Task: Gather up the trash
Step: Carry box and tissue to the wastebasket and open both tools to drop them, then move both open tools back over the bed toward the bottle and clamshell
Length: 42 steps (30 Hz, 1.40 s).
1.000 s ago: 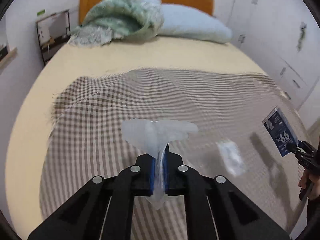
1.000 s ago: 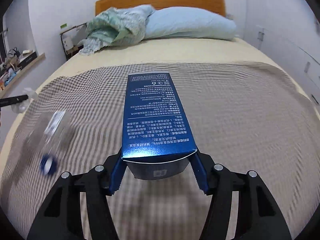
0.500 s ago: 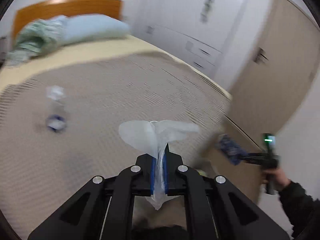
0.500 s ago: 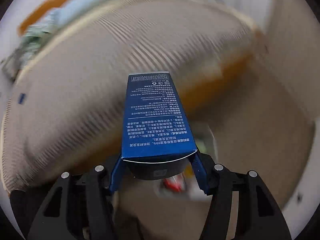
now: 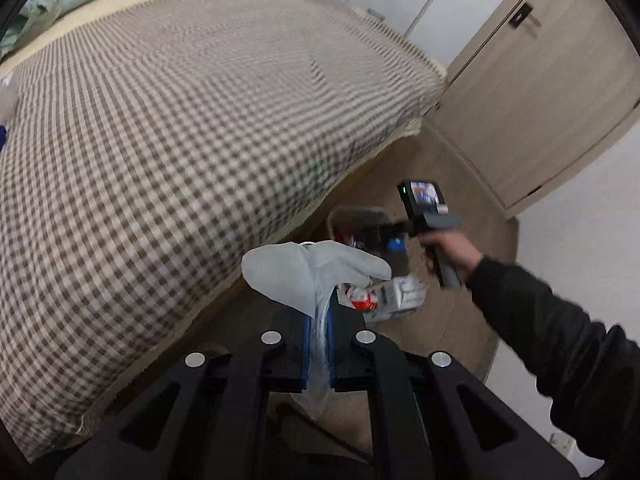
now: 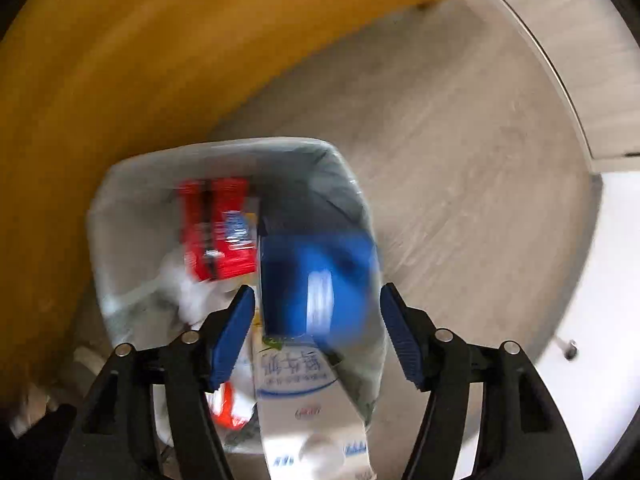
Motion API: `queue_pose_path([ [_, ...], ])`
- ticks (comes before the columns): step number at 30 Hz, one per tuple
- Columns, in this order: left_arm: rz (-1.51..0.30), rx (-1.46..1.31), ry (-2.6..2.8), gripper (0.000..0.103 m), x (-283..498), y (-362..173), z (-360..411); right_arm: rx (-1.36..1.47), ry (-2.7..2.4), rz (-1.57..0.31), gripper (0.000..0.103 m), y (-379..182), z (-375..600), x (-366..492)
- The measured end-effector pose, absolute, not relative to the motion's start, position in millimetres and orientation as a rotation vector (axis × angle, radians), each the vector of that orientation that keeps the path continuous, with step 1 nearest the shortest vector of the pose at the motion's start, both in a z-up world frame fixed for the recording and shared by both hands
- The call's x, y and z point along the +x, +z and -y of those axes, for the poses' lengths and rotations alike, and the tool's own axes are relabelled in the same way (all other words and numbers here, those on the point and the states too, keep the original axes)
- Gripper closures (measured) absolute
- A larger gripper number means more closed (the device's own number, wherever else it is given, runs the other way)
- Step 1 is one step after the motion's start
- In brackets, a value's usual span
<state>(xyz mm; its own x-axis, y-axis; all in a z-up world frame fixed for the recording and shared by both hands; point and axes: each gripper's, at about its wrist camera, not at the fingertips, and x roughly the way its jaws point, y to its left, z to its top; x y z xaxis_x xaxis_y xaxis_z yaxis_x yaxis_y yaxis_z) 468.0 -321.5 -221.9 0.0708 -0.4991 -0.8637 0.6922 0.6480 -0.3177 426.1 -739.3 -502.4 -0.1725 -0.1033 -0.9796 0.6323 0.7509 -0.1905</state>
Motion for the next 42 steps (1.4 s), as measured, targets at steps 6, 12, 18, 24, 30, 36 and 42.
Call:
queue_pose_path([
  [6, -1.235, 0.261, -0.908, 0.099, 468, -242, 361, 0.468, -0.659, -1.512, 0.038, -487, 747, 418],
  [12, -1.309, 0.289, -0.984, 0.099, 456, -272, 418, 0.534, -0.618, -1.263, 0.033, -405, 718, 339],
  [18, -1.437, 0.344, -1.048, 0.099, 436, -337, 509, 0.674, -0.633, -1.126, 0.032, -354, 681, 219],
  [24, -1.511, 0.353, -0.952, 0.066, 437, -441, 593, 0.799, -0.704, -1.064, 0.032, -355, 662, 145],
  [30, -1.63, 0.153, -0.772, 0.034, 451, -486, 589, 0.847, -0.686, -1.101, 0.032, -370, 656, 143],
  [36, -1.513, 0.274, -0.906, 0.034, 427, -435, 581, 0.761, -0.627, -1.071, 0.032, -355, 648, 179],
  [42, -1.368, 0.228, -0.939, 0.032, 416, -369, 526, 0.667, -0.622, -1.051, 0.032, -322, 632, 201],
])
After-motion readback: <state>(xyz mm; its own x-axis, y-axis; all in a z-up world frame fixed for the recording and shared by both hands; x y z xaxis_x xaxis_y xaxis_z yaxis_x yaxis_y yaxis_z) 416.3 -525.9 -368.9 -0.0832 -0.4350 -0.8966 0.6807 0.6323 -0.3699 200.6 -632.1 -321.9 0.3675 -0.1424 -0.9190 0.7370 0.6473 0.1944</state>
